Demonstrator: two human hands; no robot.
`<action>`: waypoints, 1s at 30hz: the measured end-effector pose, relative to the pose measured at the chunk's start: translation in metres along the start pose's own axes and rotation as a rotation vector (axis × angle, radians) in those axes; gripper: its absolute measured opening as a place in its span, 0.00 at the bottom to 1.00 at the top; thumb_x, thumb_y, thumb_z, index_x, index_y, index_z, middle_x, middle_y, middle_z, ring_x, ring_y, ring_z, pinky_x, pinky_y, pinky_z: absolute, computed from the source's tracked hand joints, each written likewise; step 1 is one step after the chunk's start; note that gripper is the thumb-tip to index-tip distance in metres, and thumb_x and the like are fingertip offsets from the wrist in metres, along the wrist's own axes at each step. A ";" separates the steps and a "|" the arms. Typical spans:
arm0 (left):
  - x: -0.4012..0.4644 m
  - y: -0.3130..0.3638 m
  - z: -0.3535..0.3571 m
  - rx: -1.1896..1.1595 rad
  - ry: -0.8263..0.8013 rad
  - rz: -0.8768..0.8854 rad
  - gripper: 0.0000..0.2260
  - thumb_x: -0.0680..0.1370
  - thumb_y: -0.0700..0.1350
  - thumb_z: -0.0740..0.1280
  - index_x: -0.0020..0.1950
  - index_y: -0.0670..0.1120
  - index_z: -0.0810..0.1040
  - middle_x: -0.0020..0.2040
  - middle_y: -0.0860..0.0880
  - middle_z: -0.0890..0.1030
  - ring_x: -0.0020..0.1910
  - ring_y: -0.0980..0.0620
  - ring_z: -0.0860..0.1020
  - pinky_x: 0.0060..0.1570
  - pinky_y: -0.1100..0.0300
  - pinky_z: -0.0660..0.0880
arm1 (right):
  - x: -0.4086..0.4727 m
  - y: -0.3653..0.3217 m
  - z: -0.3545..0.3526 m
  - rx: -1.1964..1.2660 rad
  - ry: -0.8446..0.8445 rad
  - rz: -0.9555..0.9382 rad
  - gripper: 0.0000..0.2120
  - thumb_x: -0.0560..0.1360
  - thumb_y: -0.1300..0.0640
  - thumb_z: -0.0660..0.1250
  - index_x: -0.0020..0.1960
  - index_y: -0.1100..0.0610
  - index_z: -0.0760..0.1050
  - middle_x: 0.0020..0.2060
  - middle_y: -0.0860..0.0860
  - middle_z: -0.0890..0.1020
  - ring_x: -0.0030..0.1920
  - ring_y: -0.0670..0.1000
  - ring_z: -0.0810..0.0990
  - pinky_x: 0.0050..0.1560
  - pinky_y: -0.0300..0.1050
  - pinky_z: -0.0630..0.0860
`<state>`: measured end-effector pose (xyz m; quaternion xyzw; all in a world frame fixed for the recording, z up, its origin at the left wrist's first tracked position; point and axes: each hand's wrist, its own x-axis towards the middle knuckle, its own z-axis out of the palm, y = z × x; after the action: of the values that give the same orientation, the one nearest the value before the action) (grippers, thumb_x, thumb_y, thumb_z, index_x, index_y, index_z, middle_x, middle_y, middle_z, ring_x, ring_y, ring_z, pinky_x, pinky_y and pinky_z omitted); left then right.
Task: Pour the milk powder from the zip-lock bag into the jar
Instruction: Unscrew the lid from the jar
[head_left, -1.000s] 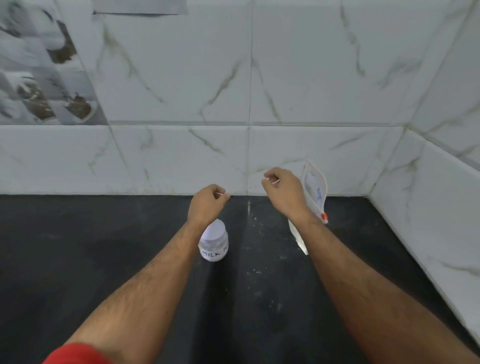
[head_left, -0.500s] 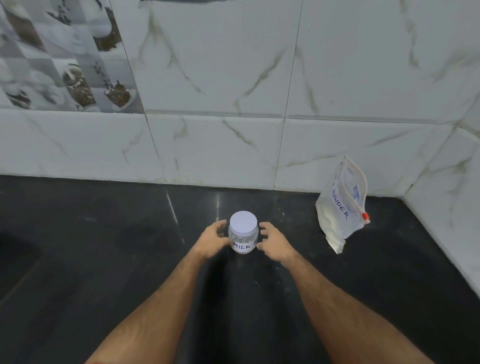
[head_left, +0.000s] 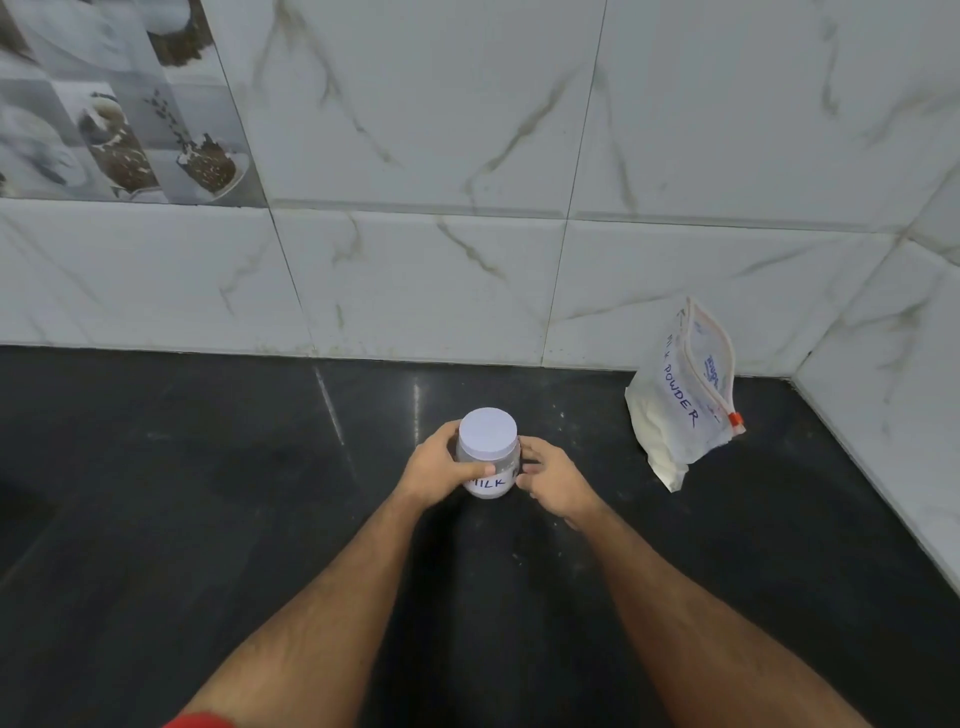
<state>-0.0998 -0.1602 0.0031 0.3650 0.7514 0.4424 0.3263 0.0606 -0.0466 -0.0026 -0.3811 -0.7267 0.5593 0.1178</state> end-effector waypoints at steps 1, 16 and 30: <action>0.001 0.005 -0.004 -0.005 -0.004 0.011 0.33 0.66 0.47 0.81 0.69 0.50 0.72 0.60 0.54 0.78 0.58 0.54 0.78 0.55 0.58 0.77 | -0.002 -0.002 -0.004 0.014 -0.003 -0.020 0.29 0.73 0.72 0.68 0.72 0.57 0.71 0.64 0.53 0.80 0.64 0.54 0.78 0.61 0.46 0.77; -0.012 0.090 -0.010 -0.106 -0.066 0.056 0.21 0.78 0.64 0.61 0.58 0.48 0.78 0.51 0.49 0.85 0.48 0.52 0.83 0.45 0.53 0.79 | -0.047 -0.055 -0.037 0.199 0.050 -0.156 0.33 0.68 0.55 0.80 0.66 0.50 0.66 0.59 0.50 0.79 0.58 0.49 0.80 0.51 0.49 0.84; -0.013 0.159 0.017 -0.248 -0.235 0.170 0.15 0.79 0.48 0.68 0.60 0.39 0.80 0.48 0.43 0.83 0.46 0.48 0.81 0.50 0.55 0.78 | -0.082 -0.048 -0.060 0.640 -0.218 -0.058 0.40 0.63 0.42 0.79 0.68 0.57 0.72 0.58 0.58 0.83 0.56 0.59 0.84 0.49 0.59 0.82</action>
<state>-0.0383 -0.1092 0.1427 0.4332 0.6143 0.5119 0.4158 0.1317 -0.0634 0.0822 -0.2420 -0.5329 0.7930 0.1690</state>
